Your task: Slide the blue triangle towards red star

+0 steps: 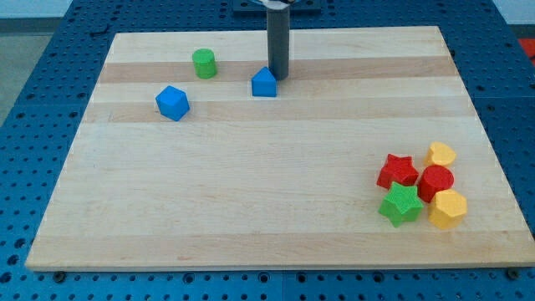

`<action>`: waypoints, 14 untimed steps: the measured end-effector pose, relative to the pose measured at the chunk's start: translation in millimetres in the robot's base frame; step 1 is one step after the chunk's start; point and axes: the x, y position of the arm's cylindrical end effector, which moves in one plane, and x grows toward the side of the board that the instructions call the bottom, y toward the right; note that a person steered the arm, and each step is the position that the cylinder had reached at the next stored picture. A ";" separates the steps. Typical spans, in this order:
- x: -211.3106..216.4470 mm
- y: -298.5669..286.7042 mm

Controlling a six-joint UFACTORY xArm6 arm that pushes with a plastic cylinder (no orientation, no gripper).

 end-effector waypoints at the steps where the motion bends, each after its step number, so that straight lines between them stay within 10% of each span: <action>1: -31.7 -19.0; 3: 8.1 -63.4; 6: 77.2 25.6; 10: 3.4 -15.5; 14: 27.0 55.8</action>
